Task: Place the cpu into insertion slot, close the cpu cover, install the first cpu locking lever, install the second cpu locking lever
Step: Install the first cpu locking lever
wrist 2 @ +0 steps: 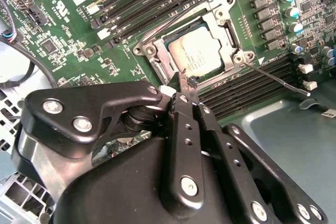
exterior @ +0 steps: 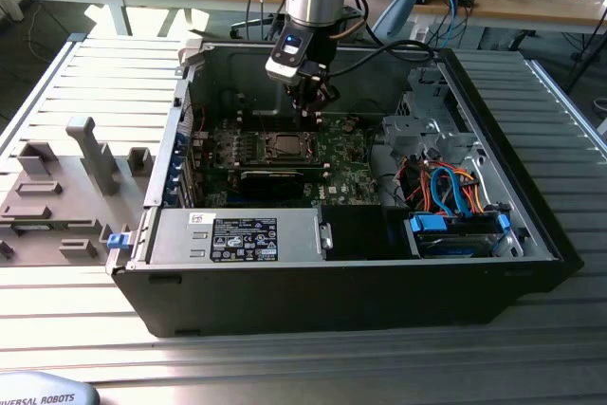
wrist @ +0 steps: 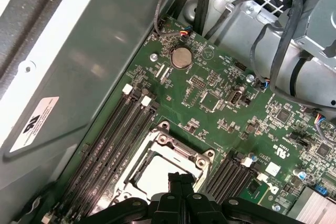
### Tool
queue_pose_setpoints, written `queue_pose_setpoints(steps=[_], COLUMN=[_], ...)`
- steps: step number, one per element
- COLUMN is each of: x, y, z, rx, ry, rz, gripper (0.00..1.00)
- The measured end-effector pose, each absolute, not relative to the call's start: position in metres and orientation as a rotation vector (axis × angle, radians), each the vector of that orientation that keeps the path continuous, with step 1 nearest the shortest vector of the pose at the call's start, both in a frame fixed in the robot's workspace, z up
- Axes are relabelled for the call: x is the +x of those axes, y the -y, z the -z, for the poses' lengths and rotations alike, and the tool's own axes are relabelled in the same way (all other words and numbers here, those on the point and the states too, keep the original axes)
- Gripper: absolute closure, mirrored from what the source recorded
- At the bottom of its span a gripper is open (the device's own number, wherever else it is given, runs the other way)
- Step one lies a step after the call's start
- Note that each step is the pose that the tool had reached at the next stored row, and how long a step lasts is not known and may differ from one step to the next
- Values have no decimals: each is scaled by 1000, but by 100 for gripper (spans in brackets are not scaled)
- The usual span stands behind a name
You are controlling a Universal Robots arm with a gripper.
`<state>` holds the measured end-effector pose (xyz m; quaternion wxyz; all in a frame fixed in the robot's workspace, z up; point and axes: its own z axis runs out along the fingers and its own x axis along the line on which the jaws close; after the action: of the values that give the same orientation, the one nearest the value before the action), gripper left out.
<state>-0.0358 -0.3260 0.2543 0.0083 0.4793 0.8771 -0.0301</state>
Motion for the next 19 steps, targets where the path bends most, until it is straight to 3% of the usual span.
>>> queue_pose_setpoints(steps=[19], x=[-36], y=[326], z=[-254], rx=[1447], ry=[-2767], rz=[94], gripper=[89])
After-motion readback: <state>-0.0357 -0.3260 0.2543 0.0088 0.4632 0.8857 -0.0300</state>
